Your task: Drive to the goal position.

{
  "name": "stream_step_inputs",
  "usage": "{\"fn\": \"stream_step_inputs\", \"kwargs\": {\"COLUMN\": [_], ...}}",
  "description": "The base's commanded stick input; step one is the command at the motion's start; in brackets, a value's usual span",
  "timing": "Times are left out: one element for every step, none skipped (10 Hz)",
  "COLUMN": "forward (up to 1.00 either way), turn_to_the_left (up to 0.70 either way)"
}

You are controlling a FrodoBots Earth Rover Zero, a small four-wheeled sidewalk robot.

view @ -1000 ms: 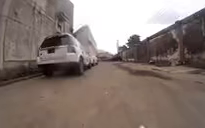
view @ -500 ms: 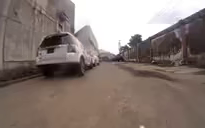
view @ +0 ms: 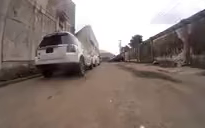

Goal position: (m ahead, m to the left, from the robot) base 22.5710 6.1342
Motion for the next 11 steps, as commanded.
{"fn": "stream_step_inputs", "kwargs": {"forward": [0.30,0.30,0.30,0.30,0.30,0.30,0.30,0.30,0.30,0.30,0.30], "turn_to_the_left": [0.00,0.00,0.00,0.00,0.00,0.00,0.00,0.00,0.00,0.00,0.00]}}
